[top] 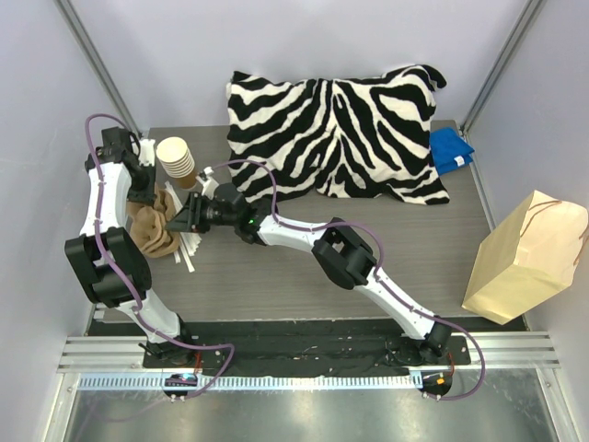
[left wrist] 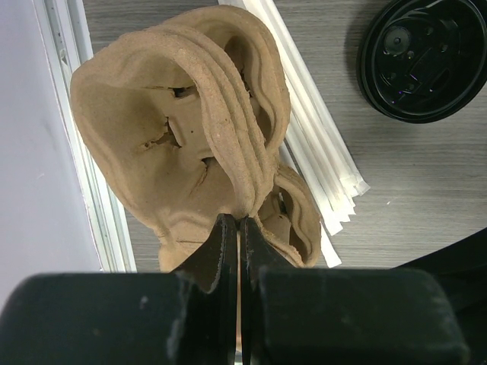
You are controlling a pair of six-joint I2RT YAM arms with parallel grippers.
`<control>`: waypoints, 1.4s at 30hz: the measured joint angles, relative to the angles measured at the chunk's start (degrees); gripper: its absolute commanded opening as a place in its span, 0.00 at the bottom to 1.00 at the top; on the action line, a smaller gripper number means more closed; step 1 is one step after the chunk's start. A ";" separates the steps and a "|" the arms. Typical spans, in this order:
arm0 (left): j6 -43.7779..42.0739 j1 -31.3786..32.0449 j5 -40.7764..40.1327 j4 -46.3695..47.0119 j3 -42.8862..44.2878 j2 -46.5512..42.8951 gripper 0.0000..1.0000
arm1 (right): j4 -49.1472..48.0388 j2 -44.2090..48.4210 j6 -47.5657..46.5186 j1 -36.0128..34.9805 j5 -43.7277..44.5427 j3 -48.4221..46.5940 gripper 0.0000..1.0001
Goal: Pack the takeout coffee
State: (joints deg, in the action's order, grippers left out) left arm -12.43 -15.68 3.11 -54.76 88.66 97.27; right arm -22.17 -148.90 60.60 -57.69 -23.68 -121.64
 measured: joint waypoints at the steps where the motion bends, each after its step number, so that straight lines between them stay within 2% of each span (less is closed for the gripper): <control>1: 0.00 0.00 0.02 0.00 0.00 0.02 0.00 | -0.26 0.00 0.09 0.00 -0.02 0.00 0.39; 24: 0.15 -0.09 0.70 0.07 -0.90 0.00 0.00 | 0.22 -0.83 -0.48 -1.03 1.25 -1.09 0.33; 27: 0.26 -0.09 1.03 0.04 -0.90 -0.02 0.00 | 0.46 -0.94 -0.59 -1.03 1.64 -1.16 0.23; 28: 0.26 -0.09 1.05 0.02 -0.90 -0.02 0.00 | 0.44 -0.98 -0.63 -1.03 1.73 -1.16 0.11; 29: 0.28 -0.09 1.05 0.02 -0.90 -0.02 0.00 | 0.50 -1.01 -0.66 -1.05 1.77 -1.16 0.05; 30: 0.31 -0.09 1.05 0.00 -0.90 -0.02 0.05 | 0.55 -1.03 -0.83 -1.07 1.77 -1.20 0.01; 32: 0.50 -0.09 1.05 -0.09 -0.90 -0.04 0.16 | 0.87 -1.16 -0.74 -1.09 2.01 -1.29 0.01; 33: 0.63 -0.09 1.07 -0.20 -0.90 -0.07 0.28 | 1.16 -1.22 -0.72 -1.11 2.03 -1.29 0.01; 36: 1.42 -0.09 1.05 -0.59 -0.90 -0.09 0.41 | 1.38 -1.36 -0.74 -1.11 2.14 -1.29 0.01; 39: 2.38 -0.09 1.07 -1.36 -0.81 -0.57 0.49 | 1.68 -1.38 -0.72 -1.11 2.19 -1.31 0.01; 42: 3.28 -0.11 1.25 -1.92 -0.70 -1.49 0.50 | 2.05 -1.38 -0.81 -1.11 2.19 -1.60 0.01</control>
State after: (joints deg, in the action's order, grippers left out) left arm -9.15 -15.79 4.36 -56.69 87.96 95.79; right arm -20.12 -150.28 59.79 -58.81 -21.50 -123.24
